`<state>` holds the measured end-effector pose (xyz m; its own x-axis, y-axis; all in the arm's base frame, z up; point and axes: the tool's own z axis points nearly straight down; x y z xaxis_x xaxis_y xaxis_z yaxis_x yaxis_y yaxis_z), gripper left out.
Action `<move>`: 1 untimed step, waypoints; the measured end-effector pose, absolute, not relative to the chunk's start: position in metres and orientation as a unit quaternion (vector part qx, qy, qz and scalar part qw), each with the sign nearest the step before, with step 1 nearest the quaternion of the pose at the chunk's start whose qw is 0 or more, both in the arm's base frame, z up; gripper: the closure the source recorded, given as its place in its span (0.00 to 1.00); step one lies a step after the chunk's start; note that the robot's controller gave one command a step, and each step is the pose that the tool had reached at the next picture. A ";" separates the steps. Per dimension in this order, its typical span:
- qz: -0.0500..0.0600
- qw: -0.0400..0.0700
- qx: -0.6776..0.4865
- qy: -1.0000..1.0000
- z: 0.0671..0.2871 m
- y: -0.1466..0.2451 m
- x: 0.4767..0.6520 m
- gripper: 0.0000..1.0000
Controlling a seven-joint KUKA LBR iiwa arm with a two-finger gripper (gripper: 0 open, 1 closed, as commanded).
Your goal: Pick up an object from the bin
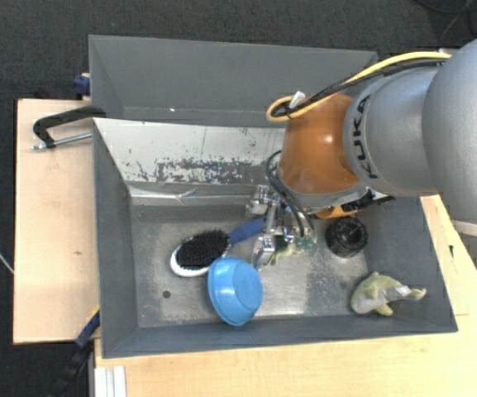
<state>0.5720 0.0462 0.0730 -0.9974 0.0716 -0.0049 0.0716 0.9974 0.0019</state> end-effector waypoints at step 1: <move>0.002 0.010 0.036 0.999 0.076 0.047 0.576 1.00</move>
Offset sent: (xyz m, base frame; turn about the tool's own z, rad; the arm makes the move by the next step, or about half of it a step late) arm 0.0000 0.0000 0.0000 0.0000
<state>0.5757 0.0473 0.0762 -0.9972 0.0717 -0.0206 0.0716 0.9974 0.0056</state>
